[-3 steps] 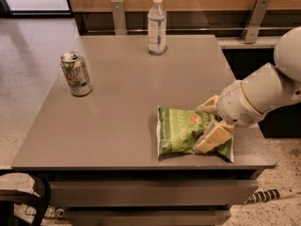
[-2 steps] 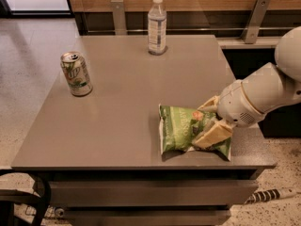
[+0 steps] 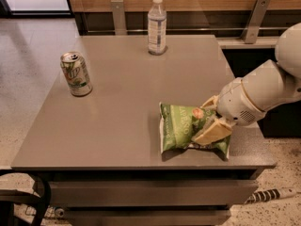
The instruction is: Move green jalapeno chip bag near blue plastic bottle
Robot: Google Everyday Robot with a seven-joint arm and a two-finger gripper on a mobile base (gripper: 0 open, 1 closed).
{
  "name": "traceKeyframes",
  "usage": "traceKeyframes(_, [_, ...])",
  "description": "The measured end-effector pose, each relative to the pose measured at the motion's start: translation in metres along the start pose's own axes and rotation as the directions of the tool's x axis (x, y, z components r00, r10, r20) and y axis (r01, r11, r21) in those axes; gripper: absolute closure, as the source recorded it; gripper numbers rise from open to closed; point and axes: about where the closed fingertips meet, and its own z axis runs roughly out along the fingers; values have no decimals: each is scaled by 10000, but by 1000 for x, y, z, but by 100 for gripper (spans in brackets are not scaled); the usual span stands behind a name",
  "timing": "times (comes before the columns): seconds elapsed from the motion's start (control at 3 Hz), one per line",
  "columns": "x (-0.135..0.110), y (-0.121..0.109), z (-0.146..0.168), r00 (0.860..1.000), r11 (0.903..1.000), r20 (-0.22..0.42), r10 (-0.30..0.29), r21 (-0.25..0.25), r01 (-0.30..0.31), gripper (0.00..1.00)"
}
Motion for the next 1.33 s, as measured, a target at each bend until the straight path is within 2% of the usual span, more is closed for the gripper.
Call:
traceKeyframes(0.33, [-1, -40, -28, 9983, 9981, -365, 461, 416, -446, 100])
traceKeyframes(0.67, [0, -86, -65, 9957, 9919, -572, 722, 1092, -657, 100])
traceKeyframes(1.0, [10, -141, -102, 9977, 9693, -560, 374, 2449, -226, 100])
traceKeyframes(1.33, [17, -178, -117, 9983, 9358, -237, -523, 3479, 573, 100])
